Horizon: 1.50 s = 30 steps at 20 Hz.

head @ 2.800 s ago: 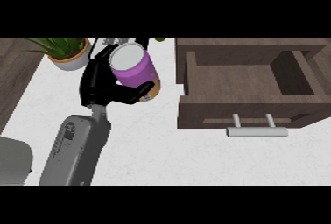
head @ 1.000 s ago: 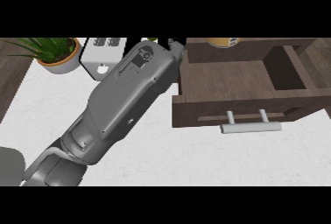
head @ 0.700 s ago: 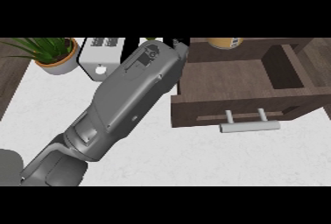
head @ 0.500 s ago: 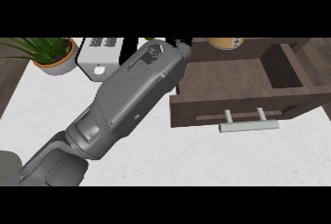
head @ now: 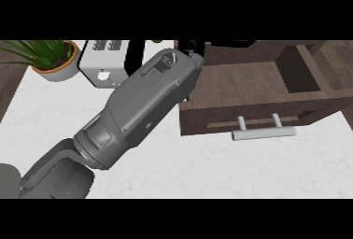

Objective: Pick up the can, place it into the drawer and close the drawer

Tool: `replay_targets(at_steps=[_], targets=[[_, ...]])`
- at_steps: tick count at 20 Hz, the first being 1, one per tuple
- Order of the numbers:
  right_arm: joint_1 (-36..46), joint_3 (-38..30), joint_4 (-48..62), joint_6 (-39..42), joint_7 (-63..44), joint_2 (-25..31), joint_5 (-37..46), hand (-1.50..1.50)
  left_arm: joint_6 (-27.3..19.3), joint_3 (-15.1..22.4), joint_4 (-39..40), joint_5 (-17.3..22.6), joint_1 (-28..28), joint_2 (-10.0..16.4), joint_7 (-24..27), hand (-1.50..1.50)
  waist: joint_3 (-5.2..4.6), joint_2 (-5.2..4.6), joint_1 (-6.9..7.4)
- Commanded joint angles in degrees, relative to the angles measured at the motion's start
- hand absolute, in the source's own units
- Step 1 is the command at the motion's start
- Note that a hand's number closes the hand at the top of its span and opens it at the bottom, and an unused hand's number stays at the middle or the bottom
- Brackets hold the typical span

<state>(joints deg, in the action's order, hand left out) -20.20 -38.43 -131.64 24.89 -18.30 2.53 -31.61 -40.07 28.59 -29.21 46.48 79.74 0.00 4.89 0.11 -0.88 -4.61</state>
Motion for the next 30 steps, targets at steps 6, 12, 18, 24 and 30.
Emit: replay_targets(at_steps=[6,12,18,24,30], targets=[[-0.6,0.9,0.0,1.9,0.7,-1.4,1.3,-1.50,-3.5,5.1,2.5,4.0,0.1,0.0,1.2,-1.50,0.02,-0.08,-0.46],[0.7,3.4,-1.1,-0.2,0.8,-2.4,3.4,-1.50,-5.9,7.5,0.9,7.1,-2.1,0.0,4.3,-1.50,0.00,-0.13,-0.63],[3.0,0.3,1.7,2.3,2.5,1.1,1.7,-1.50,-6.6,6.6,3.0,10.0,-0.2,0.0,7.2,-1.50,0.05,-0.52,-1.63],[3.7,-1.5,-4.8,6.3,10.4,3.6,12.9,-1.50,-6.0,6.1,0.6,12.1,-0.6,0.0,9.4,-1.50,0.01,-0.03,-0.37],[9.8,6.1,-7.1,5.2,13.2,2.5,26.7,-1.50,-5.0,5.9,1.4,12.5,1.6,0.0,11.5,-1.50,-0.04,-0.12,2.11]])
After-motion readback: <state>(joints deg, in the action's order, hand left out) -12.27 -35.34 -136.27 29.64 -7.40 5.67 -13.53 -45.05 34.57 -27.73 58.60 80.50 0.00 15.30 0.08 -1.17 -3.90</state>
